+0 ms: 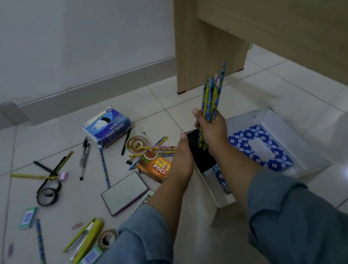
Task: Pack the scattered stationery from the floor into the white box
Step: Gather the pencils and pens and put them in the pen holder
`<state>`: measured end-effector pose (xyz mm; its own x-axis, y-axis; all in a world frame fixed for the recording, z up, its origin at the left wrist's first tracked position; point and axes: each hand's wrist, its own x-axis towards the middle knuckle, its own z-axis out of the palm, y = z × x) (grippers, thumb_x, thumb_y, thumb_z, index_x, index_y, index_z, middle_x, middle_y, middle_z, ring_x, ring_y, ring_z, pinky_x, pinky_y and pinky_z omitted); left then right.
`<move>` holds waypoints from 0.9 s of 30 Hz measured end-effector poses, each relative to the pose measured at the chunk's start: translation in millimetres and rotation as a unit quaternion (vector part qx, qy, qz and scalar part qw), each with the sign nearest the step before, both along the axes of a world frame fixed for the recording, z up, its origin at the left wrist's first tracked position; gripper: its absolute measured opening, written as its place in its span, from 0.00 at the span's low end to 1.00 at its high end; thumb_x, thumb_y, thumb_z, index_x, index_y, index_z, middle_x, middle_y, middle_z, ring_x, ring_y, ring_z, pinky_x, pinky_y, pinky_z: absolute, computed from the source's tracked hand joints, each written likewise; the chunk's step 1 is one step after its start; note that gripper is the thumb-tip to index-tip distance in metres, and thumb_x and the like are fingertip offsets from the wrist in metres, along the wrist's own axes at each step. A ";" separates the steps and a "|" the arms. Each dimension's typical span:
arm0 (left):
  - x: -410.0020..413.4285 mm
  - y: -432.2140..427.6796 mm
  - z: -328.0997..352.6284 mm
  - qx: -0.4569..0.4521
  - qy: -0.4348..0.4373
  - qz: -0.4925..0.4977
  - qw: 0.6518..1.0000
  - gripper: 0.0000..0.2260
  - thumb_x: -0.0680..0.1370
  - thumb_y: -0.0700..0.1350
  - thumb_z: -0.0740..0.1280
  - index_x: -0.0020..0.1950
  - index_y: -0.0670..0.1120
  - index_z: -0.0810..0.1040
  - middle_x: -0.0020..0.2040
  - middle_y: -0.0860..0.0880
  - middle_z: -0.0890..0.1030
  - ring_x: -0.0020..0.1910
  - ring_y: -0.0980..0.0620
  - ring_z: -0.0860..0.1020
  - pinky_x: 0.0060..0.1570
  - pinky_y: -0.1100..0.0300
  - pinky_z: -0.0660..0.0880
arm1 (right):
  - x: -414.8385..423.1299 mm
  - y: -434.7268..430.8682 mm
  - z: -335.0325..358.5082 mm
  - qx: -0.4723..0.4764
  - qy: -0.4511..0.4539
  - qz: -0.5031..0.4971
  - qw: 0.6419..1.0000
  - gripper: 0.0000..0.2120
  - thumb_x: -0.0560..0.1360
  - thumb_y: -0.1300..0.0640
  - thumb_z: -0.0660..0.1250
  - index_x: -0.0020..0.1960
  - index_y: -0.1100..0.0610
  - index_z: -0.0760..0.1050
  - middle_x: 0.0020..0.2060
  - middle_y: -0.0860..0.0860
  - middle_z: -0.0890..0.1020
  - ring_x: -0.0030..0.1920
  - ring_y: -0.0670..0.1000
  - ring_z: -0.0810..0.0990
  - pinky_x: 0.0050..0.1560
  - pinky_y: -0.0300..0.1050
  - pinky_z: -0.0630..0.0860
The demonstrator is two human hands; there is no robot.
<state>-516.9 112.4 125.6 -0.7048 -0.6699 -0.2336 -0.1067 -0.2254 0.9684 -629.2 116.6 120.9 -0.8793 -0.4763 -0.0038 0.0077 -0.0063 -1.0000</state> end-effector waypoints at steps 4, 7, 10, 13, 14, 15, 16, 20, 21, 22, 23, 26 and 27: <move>-4.3 0.3 0.4 -0.006 0.002 -0.016 1.000 0.23 0.83 0.53 0.45 0.72 0.44 0.64 0.51 0.56 0.68 0.27 0.80 0.70 0.28 0.85 0.66 | -0.9 3.7 -2.3 -0.007 0.005 0.010 1.000 0.04 0.73 0.62 0.70 0.46 0.59 0.76 0.39 0.52 0.80 0.42 0.50 0.79 0.50 0.45 0.76; -3.7 1.9 2.6 -0.007 -0.001 -0.024 1.000 0.20 0.83 0.54 0.45 0.68 0.49 0.67 0.50 0.55 0.70 0.28 0.80 0.72 0.27 0.84 0.67 | -0.1 6.4 -2.0 -0.012 0.004 0.025 1.000 0.10 0.71 0.62 0.73 0.51 0.61 0.77 0.43 0.51 0.81 0.43 0.46 0.79 0.47 0.32 0.76; -1.9 4.2 5.8 -0.004 0.005 -0.027 1.000 0.21 0.83 0.53 0.44 0.69 0.47 0.65 0.54 0.52 0.68 0.28 0.80 0.72 0.27 0.84 0.66 | 0.1 8.8 -0.3 -0.003 0.039 0.028 0.999 0.14 0.71 0.54 0.73 0.54 0.58 0.76 0.41 0.45 0.79 0.40 0.39 0.77 0.38 0.20 0.71; -0.9 5.1 8.9 -0.023 0.005 -0.026 0.999 0.24 0.83 0.52 0.43 0.72 0.39 0.62 0.56 0.52 0.65 0.28 0.82 0.70 0.26 0.85 0.66 | -2.7 11.6 -1.4 0.042 0.122 0.021 0.991 0.12 0.79 0.51 0.61 0.56 0.58 0.73 0.42 0.48 0.79 0.42 0.46 0.76 0.34 0.23 0.69; -0.5 4.9 9.7 -0.025 0.005 -0.025 0.999 0.24 0.83 0.52 0.43 0.72 0.39 0.63 0.56 0.51 0.65 0.28 0.82 0.70 0.26 0.85 0.66 | -3.8 12.6 -2.5 0.051 0.147 0.015 0.988 0.11 0.81 0.53 0.56 0.56 0.59 0.72 0.42 0.49 0.77 0.40 0.47 0.75 0.32 0.26 0.68; -0.9 4.5 9.4 -0.016 0.009 -0.020 1.000 0.24 0.83 0.52 0.43 0.72 0.41 0.64 0.55 0.51 0.66 0.27 0.82 0.70 0.26 0.85 0.65 | -4.7 13.5 -3.4 0.057 0.165 0.009 0.985 0.11 0.82 0.56 0.53 0.56 0.60 0.70 0.42 0.50 0.76 0.39 0.48 0.74 0.30 0.27 0.67; -1.9 3.7 7.1 -0.010 0.011 -0.016 1.000 0.23 0.83 0.53 0.43 0.70 0.43 0.67 0.54 0.52 0.67 0.27 0.81 0.70 0.27 0.85 0.65 | -5.2 14.2 -4.3 0.061 0.175 0.006 0.983 0.11 0.82 0.58 0.51 0.57 0.60 0.69 0.42 0.51 0.75 0.38 0.49 0.73 0.29 0.27 0.66; -6.1 6.0 6.5 -0.020 0.003 0.013 1.000 0.16 0.83 0.54 0.44 0.56 0.56 0.71 0.47 0.59 0.74 0.33 0.80 0.74 0.32 0.84 0.68 | -5.5 12.7 -5.6 0.063 0.193 0.020 0.979 0.11 0.82 0.58 0.51 0.59 0.62 0.68 0.45 0.52 0.75 0.43 0.50 0.74 0.32 0.32 0.66; -7.2 5.9 5.1 -0.008 -0.007 0.015 1.000 0.17 0.83 0.54 0.44 0.56 0.56 0.73 0.51 0.57 0.77 0.42 0.76 0.77 0.41 0.82 0.72 | -5.4 12.3 -6.1 0.066 0.193 0.030 0.979 0.11 0.82 0.58 0.51 0.60 0.61 0.68 0.46 0.52 0.75 0.42 0.50 0.74 0.32 0.30 0.66; -8.6 5.4 2.8 -0.004 -0.026 0.006 1.000 0.19 0.82 0.55 0.45 0.61 0.55 0.73 0.59 0.52 0.77 0.56 0.68 0.77 0.55 0.73 0.74 | -4.9 12.3 -6.8 0.068 0.192 0.040 0.978 0.11 0.82 0.58 0.52 0.61 0.60 0.68 0.46 0.52 0.76 0.41 0.49 0.75 0.31 0.27 0.67; -10.1 4.9 3.2 -0.026 -0.056 -0.003 0.998 0.20 0.83 0.54 0.46 0.69 0.52 0.68 0.70 0.48 0.70 0.69 0.57 0.69 0.69 0.61 0.67 | -4.6 12.5 -8.3 0.067 0.192 0.049 0.978 0.12 0.82 0.58 0.53 0.62 0.59 0.68 0.46 0.52 0.76 0.39 0.48 0.75 0.31 0.25 0.67; -13.9 4.5 -0.4 -0.141 -0.129 -0.046 0.980 0.24 0.81 0.38 0.52 0.77 0.46 0.52 0.78 0.46 0.52 0.77 0.46 0.49 0.76 0.49 0.51 | -4.2 14.7 -12.5 0.072 0.185 0.066 0.978 0.14 0.81 0.59 0.55 0.66 0.55 0.67 0.52 0.53 0.77 0.44 0.48 0.77 0.33 0.23 0.68; -14.4 4.1 -3.1 -0.156 -0.136 -0.056 0.977 0.27 0.79 0.33 0.53 0.77 0.46 0.51 0.78 0.46 0.52 0.77 0.46 0.49 0.76 0.49 0.51 | -5.2 15.5 -13.2 0.078 0.184 0.068 0.977 0.15 0.81 0.59 0.55 0.67 0.54 0.67 0.55 0.54 0.77 0.46 0.49 0.77 0.34 0.23 0.69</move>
<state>-531.3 116.5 122.5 -0.7180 -0.6609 -0.2184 -0.3759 0.1040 0.9208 -634.3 132.2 107.7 -0.7632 -0.6079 0.2191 -0.3627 0.1224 -0.9238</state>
